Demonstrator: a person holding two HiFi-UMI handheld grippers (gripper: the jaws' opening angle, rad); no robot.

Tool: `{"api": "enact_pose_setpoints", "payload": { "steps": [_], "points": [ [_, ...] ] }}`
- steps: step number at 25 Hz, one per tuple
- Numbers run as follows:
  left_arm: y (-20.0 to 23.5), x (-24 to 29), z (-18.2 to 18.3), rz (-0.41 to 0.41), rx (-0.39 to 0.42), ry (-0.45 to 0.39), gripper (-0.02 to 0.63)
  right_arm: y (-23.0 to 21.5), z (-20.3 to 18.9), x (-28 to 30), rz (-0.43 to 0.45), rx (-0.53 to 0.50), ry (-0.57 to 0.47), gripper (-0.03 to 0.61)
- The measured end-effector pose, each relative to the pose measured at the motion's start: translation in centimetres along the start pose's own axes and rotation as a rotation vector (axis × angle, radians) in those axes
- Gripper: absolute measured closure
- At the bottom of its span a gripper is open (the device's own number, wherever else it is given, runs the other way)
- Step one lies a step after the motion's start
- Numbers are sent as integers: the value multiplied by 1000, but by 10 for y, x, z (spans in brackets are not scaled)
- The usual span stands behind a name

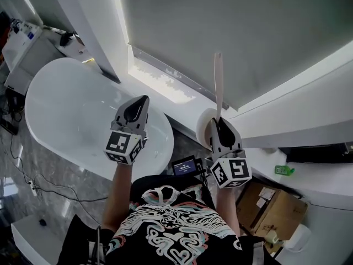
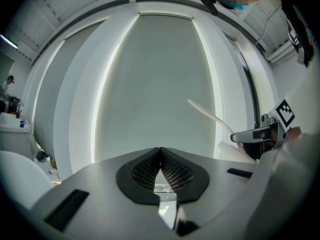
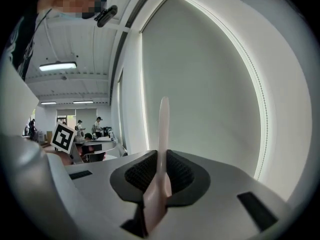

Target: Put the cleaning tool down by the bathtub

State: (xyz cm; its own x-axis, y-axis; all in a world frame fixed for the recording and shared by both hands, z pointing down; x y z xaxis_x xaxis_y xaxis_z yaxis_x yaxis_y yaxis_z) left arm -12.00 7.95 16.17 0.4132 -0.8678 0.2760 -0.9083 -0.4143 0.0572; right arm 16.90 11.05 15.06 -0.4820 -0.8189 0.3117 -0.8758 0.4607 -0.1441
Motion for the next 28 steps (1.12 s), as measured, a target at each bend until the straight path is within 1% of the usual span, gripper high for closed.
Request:
{"api": "enact_pose_setpoints", "payload": {
  "steps": [6,12,17,20,28],
  "points": [
    [14,5,-1,14,-5,0,597,0,2,16,4,1,5,502],
    [25,20,0,53,-12,1,597,-9,6,36,23,-21,18,502],
    [30,34,6,45,-8,-2,597,-21,15,53,36,-17,11,502],
    [34,44,7,48,-32,-6,597,-26,18,64,40,-33,15,502],
    [37,66,-10,55,-38,41,597,-39,6,88,65,-75,60,502]
  ]
}}
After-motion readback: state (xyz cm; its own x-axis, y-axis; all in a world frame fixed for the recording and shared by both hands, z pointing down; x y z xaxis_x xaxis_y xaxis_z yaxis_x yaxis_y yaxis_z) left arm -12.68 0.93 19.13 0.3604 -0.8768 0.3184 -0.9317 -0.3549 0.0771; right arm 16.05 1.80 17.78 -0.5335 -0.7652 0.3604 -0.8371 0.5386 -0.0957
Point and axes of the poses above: the fingertips, and each gripper's own axes: x forward along the fingers, y to its left, z out of its top, the point moved 9 cm from there along -x, backward along the fingers, and after that the axes turned 9 degrees about y, right-handed, at the moved point
